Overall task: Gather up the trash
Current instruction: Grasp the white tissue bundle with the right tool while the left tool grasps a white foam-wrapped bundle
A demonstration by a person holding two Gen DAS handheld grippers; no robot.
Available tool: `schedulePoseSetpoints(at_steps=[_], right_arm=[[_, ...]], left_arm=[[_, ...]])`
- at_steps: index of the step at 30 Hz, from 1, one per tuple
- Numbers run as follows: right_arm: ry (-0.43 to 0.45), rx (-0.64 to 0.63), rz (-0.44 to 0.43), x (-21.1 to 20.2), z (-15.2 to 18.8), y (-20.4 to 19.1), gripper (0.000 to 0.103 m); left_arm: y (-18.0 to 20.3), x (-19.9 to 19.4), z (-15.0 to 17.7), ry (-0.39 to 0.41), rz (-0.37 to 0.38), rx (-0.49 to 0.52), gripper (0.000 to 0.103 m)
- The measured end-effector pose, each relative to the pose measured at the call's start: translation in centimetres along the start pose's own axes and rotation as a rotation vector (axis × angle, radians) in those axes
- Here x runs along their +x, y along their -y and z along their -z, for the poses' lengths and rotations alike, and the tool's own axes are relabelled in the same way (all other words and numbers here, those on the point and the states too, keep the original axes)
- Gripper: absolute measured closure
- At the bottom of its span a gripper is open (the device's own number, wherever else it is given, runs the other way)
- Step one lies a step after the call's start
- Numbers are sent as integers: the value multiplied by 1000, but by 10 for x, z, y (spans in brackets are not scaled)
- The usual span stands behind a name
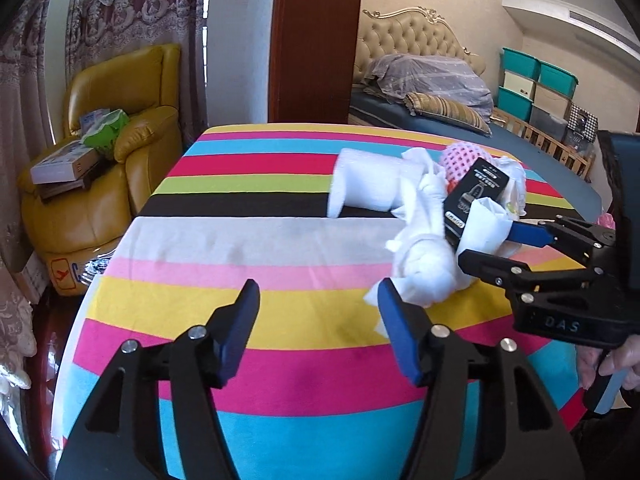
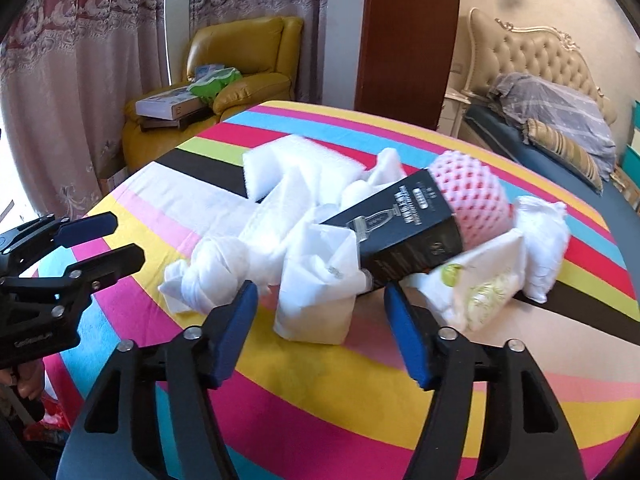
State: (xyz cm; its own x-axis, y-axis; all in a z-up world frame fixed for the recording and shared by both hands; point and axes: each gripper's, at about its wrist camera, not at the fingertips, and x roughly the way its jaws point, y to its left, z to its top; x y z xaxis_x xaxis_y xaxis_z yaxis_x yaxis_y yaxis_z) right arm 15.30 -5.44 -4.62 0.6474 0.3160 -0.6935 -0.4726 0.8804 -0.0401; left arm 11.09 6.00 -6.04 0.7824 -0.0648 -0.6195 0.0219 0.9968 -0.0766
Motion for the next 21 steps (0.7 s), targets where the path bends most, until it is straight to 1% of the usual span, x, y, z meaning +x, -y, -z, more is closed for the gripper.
schedulePoseSetpoints(at_steps=[2, 3, 4, 8, 10, 14, 16, 19, 21], right_arm=[[-17, 2, -7, 4, 2, 0, 53], [-26, 3, -11, 5, 3, 1, 65], [-29, 3, -18, 5, 3, 2, 67], [14, -2, -25, -10, 7, 5, 67], [27, -7, -18, -19, 9, 8, 67], [53, 2, 6, -40, 18, 19, 67], [64, 9, 20, -50, 24, 26, 67], [73, 38, 38, -62, 34, 39, 67], [72, 66, 51, -66, 39, 49, 67]], left_arm=[[-5, -1, 2, -4, -6, -10, 40], [-7, -1, 3, -6, -11, -14, 39], [-7, -1, 5, -8, -12, -16, 39], [-2, -2, 7, -10, 2, -18, 36], [7, -2, 5, -9, 19, -5, 31], [32, -2, 2, -6, 56, 36, 27], [41, 2, 0, -9, 74, 49, 22], [53, 14, -4, -26, 91, 59, 22], [58, 23, -7, -41, 87, 59, 22]])
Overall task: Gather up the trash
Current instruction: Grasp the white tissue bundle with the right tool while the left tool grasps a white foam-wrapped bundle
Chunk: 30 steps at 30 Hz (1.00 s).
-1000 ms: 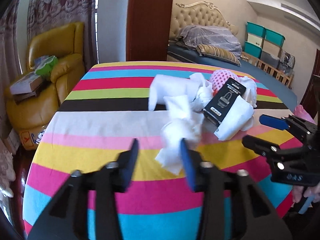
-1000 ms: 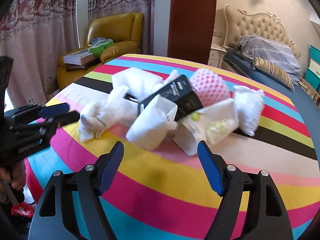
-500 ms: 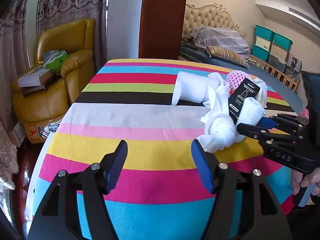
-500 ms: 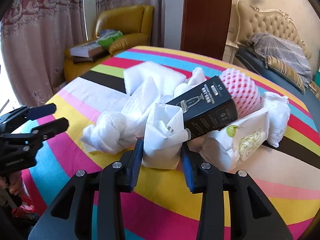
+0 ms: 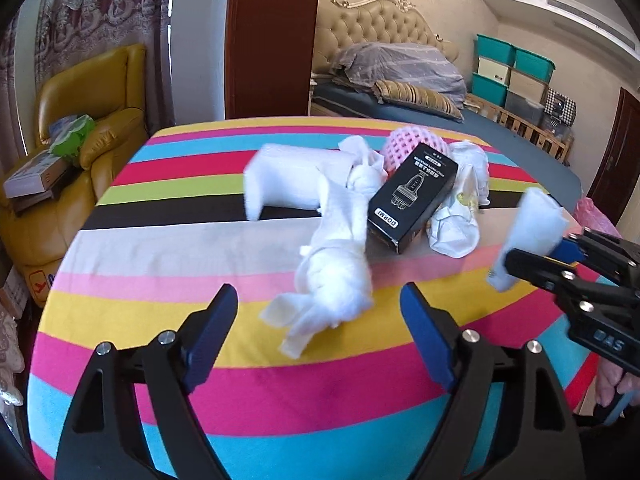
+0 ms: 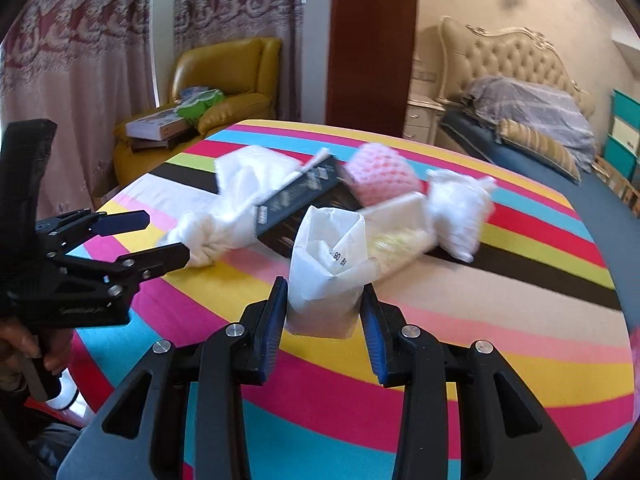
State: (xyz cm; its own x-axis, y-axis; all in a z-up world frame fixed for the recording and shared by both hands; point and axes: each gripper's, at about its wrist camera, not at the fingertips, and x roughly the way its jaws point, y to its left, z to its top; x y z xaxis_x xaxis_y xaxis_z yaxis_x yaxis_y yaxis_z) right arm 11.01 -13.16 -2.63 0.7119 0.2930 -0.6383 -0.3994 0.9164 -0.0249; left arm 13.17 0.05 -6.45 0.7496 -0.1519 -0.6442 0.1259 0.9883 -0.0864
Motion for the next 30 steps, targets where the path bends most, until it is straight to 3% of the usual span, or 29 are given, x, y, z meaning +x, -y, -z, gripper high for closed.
schedulePoseSetpoints(at_steps=[5, 8, 13, 17, 19, 21, 30], right_arm=[[10, 43, 17, -3, 3, 16, 67], [33, 52, 27, -9, 5, 23, 67], [9, 89, 31, -9, 12, 34, 67], [3, 80, 28, -5, 14, 31, 67], [-2, 77, 26, -3, 15, 30, 67], [-5, 80, 24, -1, 17, 31, 67], [-9, 94, 31, -1, 24, 37, 67]], left_arm=[[3, 11, -4, -10, -24, 9, 22], [0, 25, -6, -55, -49, -10, 24], [-4, 28, -6, -58, -49, -44, 24], [-4, 31, -5, -84, -22, -46, 38], [-1, 31, -5, -79, -9, -35, 55], [3, 27, -5, -58, -9, -15, 65], [18, 10, 3, -3, -45, 20, 67]])
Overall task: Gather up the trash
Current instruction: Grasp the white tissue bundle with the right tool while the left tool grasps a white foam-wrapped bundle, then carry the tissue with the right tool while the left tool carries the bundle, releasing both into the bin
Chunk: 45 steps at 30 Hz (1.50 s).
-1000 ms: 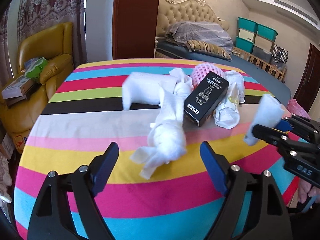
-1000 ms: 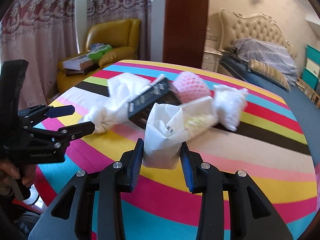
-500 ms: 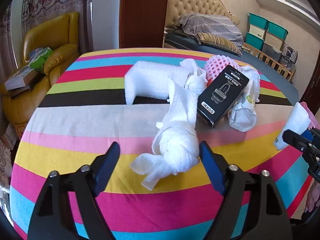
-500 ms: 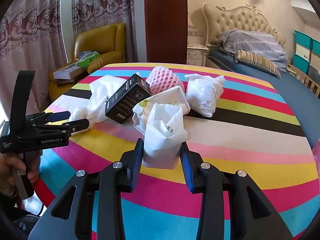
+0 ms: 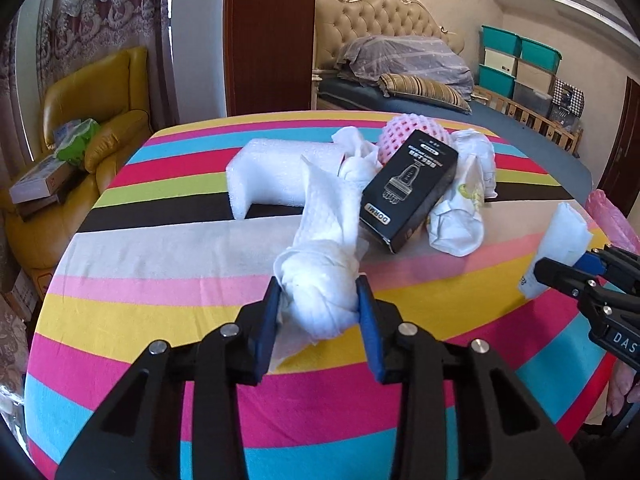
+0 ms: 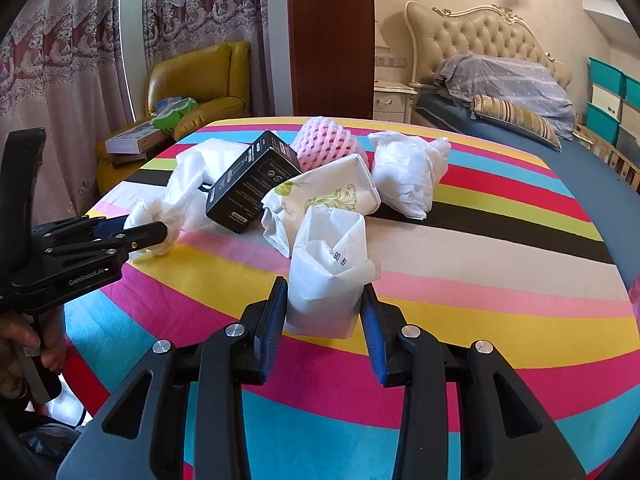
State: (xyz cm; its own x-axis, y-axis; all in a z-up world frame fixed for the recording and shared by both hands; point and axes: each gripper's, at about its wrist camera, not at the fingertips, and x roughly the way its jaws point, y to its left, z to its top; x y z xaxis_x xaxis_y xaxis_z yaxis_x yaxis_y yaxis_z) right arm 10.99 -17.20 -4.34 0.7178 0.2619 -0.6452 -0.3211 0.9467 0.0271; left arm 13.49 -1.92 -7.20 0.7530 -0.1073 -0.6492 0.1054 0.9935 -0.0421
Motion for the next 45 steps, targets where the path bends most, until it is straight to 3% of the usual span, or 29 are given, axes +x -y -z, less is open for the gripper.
schedulePoseSetpoints(at_steps=[30, 39, 45], right_arm=[[51, 59, 50, -30, 12, 29, 67], [79, 80, 91, -49, 19, 46, 67], [104, 114, 155, -64, 22, 72, 67]], left_arm=[[66, -43, -3, 168, 100, 114, 67], [92, -48, -11, 181, 132, 172, 67], [131, -39, -21, 172, 200, 251, 67]])
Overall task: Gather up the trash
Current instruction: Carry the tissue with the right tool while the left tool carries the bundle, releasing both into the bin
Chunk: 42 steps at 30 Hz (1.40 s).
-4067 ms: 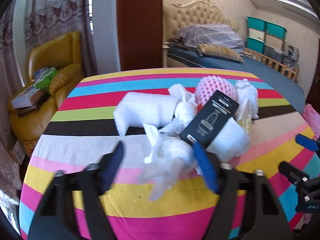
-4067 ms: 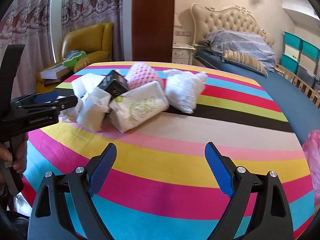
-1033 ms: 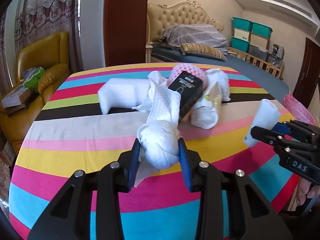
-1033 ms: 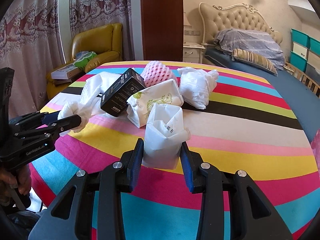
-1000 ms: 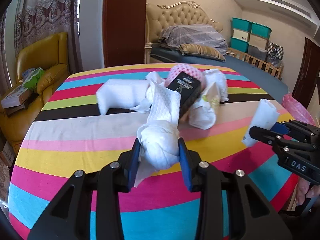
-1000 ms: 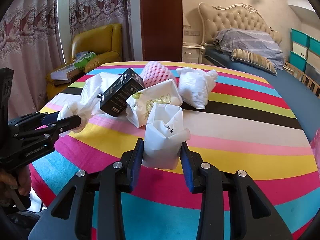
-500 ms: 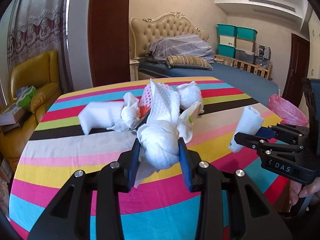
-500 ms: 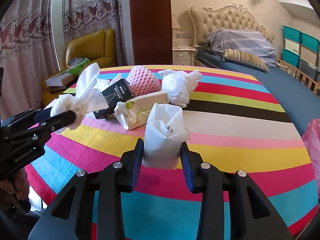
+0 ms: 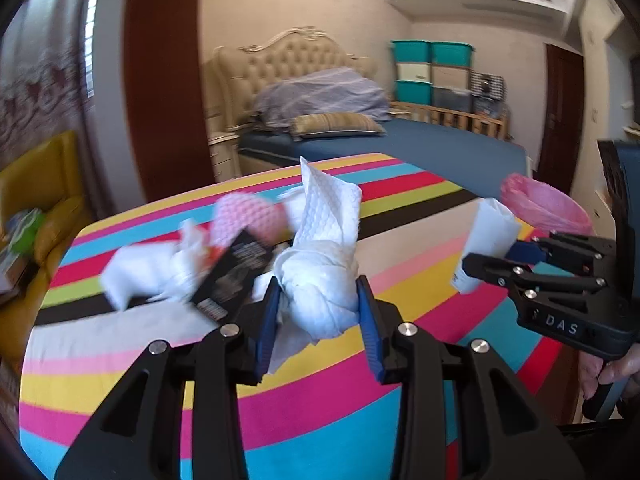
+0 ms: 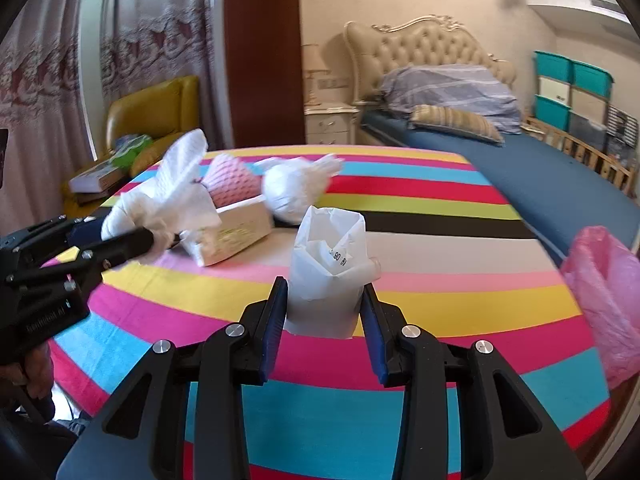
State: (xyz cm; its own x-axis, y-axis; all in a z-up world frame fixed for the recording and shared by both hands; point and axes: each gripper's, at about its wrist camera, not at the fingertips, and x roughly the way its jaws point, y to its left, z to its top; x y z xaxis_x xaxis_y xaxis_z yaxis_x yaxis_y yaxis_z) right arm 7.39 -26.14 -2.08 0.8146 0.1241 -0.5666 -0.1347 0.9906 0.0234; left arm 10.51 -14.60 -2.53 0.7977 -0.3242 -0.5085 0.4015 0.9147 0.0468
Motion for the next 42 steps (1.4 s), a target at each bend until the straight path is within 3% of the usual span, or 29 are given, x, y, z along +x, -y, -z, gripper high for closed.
schedulePoseSetpoints(at_steps=[13, 30, 42], right_arm=[[46, 59, 187, -37, 2, 91, 67], [21, 172, 451, -74, 26, 251, 67], [4, 233, 485, -68, 35, 335, 67]], left_arm=[[95, 56, -41, -15, 191, 103, 67], [266, 151, -113, -83, 469, 175, 67], [373, 220, -152, -97, 546, 260, 66]])
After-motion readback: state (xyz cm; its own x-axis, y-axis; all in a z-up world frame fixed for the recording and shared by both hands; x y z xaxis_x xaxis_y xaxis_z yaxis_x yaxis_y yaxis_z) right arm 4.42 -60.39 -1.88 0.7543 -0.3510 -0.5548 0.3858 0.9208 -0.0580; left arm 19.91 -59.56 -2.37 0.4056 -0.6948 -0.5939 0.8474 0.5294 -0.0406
